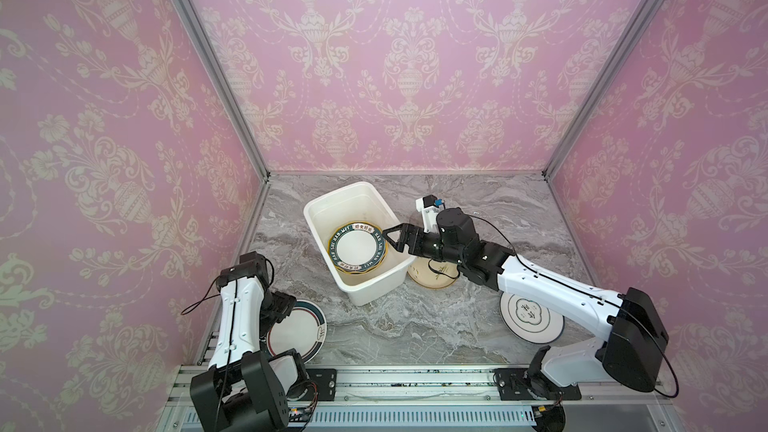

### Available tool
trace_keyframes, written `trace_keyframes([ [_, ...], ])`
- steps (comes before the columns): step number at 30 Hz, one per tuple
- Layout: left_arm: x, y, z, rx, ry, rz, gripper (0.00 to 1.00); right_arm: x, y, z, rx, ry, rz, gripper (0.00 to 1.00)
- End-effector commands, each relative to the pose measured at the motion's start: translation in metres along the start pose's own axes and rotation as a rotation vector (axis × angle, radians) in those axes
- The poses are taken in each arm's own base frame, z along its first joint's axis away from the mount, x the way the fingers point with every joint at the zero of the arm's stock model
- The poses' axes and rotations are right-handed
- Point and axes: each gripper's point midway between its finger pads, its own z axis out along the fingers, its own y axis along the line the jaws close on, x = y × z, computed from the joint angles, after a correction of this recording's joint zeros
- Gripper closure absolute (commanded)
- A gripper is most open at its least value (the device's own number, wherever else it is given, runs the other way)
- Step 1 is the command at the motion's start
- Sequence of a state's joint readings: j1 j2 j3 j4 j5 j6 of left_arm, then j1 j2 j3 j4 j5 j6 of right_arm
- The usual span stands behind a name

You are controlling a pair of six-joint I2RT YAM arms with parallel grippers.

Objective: Place the plates into the plastic bin on the countertop
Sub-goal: 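Raise the right gripper out of the bin while the left moves toward the red-striped plate, then lower the left gripper onto the rim of the green-and-red-striped plate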

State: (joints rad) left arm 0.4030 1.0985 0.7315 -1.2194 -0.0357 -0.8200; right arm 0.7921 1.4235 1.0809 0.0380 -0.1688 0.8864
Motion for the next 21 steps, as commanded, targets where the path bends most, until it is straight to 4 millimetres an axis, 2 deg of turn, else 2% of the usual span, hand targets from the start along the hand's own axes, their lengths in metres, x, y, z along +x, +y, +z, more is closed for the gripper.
trace_keyframes([
  [1, 0.009, 0.007, 0.013, 0.005, 0.007, -0.108, 0.01, -0.017, 0.024, -0.022, -0.033, -0.023, -0.023, 0.08],
  [6, -0.019, 0.022, 0.004, -0.041, -0.182, -0.16, 0.01, -0.021, 0.025, -0.035, -0.011, -0.049, -0.051, 0.08],
  [10, -0.029, 0.022, 0.002, -0.072, -0.213, -0.14, 0.01, -0.021, 0.019, -0.04, 0.007, -0.065, -0.042, 0.08],
  [16, -0.032, 0.032, 0.016, -0.162, -0.216, -0.176, 0.01, -0.024, 0.019, -0.041, 0.01, -0.083, -0.032, 0.08],
  [21, -0.041, 0.025, 0.028, -0.147, -0.248, -0.178, 0.01, -0.026, 0.02, -0.042, 0.03, -0.074, -0.059, 0.08],
])
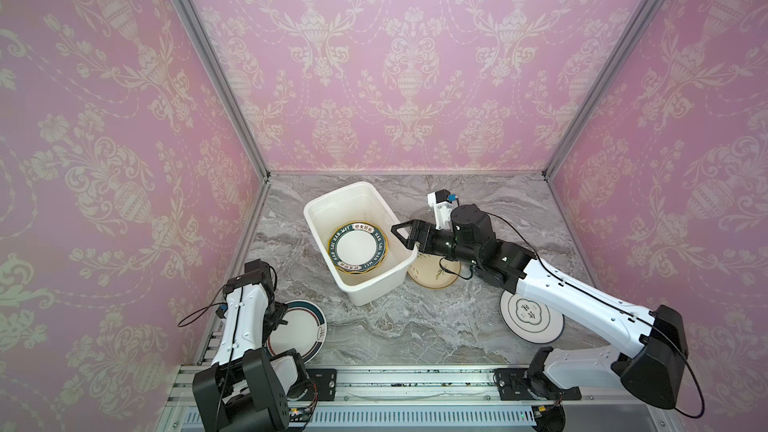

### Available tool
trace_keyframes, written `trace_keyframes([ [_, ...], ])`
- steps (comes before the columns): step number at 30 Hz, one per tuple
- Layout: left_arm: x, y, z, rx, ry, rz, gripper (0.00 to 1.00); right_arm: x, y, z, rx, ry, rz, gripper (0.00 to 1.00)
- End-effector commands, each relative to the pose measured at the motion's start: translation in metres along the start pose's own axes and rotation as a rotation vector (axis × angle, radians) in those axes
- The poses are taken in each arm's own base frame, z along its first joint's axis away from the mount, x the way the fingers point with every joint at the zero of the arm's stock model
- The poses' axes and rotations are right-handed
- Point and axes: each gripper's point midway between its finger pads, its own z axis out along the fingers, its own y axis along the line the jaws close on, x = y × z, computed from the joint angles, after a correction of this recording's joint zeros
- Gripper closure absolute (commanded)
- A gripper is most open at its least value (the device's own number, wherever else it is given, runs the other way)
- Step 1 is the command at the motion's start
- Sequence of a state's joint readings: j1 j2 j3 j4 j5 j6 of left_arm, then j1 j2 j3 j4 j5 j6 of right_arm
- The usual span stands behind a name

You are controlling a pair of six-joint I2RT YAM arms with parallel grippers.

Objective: Place the plates into the plastic bin on the countertop
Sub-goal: 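Lower the left gripper onto the rim of the green-and-red-striped plate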

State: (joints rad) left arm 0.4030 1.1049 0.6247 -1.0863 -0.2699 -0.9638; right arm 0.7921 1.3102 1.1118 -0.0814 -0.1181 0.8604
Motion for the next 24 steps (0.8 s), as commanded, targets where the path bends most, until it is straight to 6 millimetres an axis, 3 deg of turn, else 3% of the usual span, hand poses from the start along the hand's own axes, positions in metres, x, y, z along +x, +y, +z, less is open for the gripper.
trace_keyframes([
  [1, -0.011, -0.002, 0.009, -0.013, -0.058, -0.03, 0.01, -0.01, 0.003, -0.004, 0.017, -0.022, -0.032, 0.08],
  [9, -0.006, -0.015, 0.026, 0.051, -0.045, 0.002, 0.01, -0.005, -0.003, 0.006, 0.035, 0.01, -0.032, 0.08],
  [11, -0.003, -0.017, 0.029, 0.066, -0.036, -0.006, 0.01, -0.016, 0.008, 0.005, 0.014, -0.009, -0.035, 0.08],
  [24, 0.015, -0.035, 0.035, 0.159, 0.064, -0.056, 0.05, -0.015, 0.007, 0.012, 0.019, -0.002, -0.013, 0.08],
])
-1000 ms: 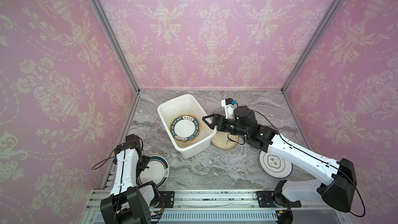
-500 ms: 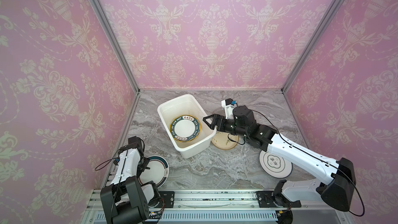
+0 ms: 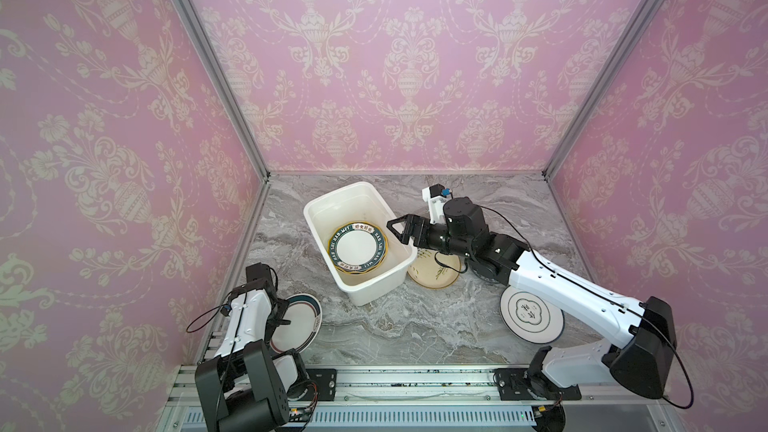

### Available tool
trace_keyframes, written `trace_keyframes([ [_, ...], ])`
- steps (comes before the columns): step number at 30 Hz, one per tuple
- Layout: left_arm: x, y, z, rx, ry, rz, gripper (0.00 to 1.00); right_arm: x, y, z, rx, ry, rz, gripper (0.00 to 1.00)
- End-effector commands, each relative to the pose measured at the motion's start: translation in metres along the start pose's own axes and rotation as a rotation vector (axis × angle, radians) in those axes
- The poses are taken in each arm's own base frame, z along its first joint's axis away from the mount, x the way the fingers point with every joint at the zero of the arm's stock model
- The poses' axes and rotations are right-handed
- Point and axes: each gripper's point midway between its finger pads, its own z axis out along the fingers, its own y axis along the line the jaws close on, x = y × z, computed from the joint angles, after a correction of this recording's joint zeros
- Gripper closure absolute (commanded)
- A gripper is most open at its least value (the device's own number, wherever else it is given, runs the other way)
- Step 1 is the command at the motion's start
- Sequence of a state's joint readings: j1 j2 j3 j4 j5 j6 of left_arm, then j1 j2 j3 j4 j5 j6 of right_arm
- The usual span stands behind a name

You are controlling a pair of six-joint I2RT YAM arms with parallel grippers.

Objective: Place the plates into the plastic bin on the countertop
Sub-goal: 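Lower the left gripper onto the rim of the green-and-red-striped plate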

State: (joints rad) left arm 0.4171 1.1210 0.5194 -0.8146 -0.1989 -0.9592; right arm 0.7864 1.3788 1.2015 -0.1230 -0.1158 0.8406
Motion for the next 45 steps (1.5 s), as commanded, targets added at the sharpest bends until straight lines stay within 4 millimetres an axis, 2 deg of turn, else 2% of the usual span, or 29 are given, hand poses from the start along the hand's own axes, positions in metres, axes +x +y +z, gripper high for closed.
trace_keyframes([
  [1, 0.021, 0.004, 0.011, 0.008, 0.09, -0.026, 0.05, -0.006, 0.001, -0.001, 0.001, -0.011, 0.002, 0.08],
  [8, 0.026, -0.006, 0.015, 0.081, 0.102, -0.137, 0.06, -0.005, 0.0, -0.003, 0.008, -0.008, 0.006, 0.08],
  [19, 0.013, -0.038, 0.016, 0.147, 0.114, -0.2, 0.06, 0.001, -0.01, -0.007, 0.037, -0.001, 0.011, 0.07],
  [28, -0.009, -0.072, 0.005, 0.252, 0.084, -0.242, 0.06, 0.003, -0.013, -0.004, 0.043, 0.006, 0.019, 0.07],
  [38, -0.032, -0.1, 0.008, 0.247, 0.06, -0.205, 0.06, 0.006, -0.017, -0.007, 0.064, 0.018, 0.013, 0.07],
  [42, -0.043, -0.11, 0.002, 0.261, 0.033, -0.18, 0.05, 0.005, -0.018, -0.008, 0.066, 0.013, 0.014, 0.07],
  [43, -0.047, -0.112, 0.0, 0.267, 0.021, -0.171, 0.05, 0.014, -0.03, -0.005, 0.09, 0.033, 0.021, 0.07],
  [45, -0.051, -0.115, -0.002, 0.274, 0.008, -0.149, 0.05, 0.016, -0.03, -0.003, 0.088, 0.039, 0.025, 0.07],
])
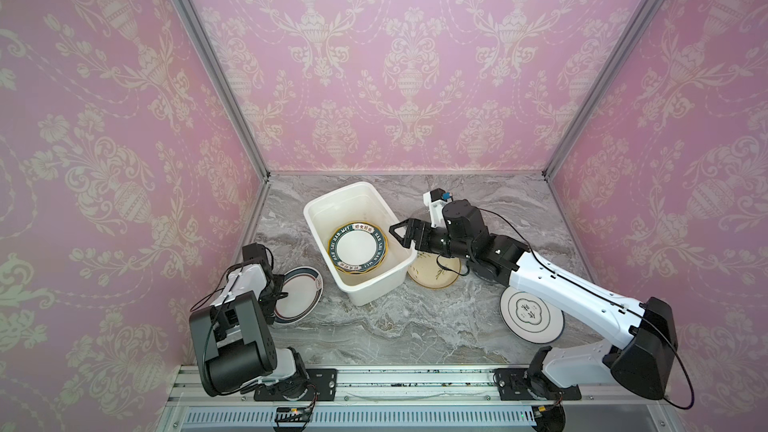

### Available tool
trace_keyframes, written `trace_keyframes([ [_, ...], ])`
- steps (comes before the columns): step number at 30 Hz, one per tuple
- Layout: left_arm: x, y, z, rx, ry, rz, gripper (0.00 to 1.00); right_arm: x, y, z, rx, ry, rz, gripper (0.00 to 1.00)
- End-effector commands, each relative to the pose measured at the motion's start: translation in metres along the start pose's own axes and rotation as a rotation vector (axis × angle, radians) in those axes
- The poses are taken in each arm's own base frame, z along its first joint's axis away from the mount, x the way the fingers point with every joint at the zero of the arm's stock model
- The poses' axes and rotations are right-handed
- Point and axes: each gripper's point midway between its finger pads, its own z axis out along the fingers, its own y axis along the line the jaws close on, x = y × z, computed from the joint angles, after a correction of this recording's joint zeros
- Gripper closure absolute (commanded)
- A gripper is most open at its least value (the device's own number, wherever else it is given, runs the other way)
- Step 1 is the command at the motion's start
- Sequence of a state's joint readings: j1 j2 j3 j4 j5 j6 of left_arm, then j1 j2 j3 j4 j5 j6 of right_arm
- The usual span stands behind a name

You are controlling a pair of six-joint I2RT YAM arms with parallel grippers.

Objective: Place the plates into the plastic bin on the countertop
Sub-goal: 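Lower the left gripper onto the rim of the green-and-red-striped plate, then close the left gripper on the rim of the red-striped plate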

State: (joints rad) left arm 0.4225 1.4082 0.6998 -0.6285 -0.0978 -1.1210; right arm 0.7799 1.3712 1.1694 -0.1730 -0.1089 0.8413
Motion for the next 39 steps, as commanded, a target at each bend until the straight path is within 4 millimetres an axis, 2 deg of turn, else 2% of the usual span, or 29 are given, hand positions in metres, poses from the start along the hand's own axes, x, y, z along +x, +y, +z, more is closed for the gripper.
trace_keyframes([
  [1, -0.016, -0.051, -0.009, 0.177, -0.034, 0.042, 0.05, 0.002, -0.008, -0.003, 0.023, 0.0, 0.015, 0.07],
  [11, -0.014, -0.061, -0.027, 0.246, -0.024, 0.111, 0.05, 0.001, -0.005, -0.002, 0.009, 0.001, 0.023, 0.07],
  [20, 0.015, -0.07, -0.063, 0.409, 0.073, 0.376, 0.02, 0.002, -0.003, -0.008, -0.007, -0.004, 0.038, 0.07],
  [24, 0.032, -0.056, -0.072, 0.389, 0.155, 0.477, 0.03, 0.003, 0.0, -0.01, -0.016, 0.007, 0.03, 0.07],
  [30, 0.053, -0.033, -0.077, 0.378, 0.235, 0.559, 0.05, 0.008, 0.004, 0.0, -0.038, 0.051, 0.027, 0.07],
  [31, 0.055, -0.03, -0.075, 0.376, 0.245, 0.553, 0.05, -0.001, 0.017, -0.003, -0.068, 0.034, 0.025, 0.07],
  [34, 0.053, -0.023, -0.068, 0.368, 0.261, 0.502, 0.09, -0.003, 0.021, -0.001, -0.083, 0.038, 0.024, 0.07],
  [39, 0.034, -0.02, -0.063, 0.31, 0.238, 0.455, 0.11, -0.003, 0.023, -0.003, -0.09, 0.035, 0.019, 0.07],
])
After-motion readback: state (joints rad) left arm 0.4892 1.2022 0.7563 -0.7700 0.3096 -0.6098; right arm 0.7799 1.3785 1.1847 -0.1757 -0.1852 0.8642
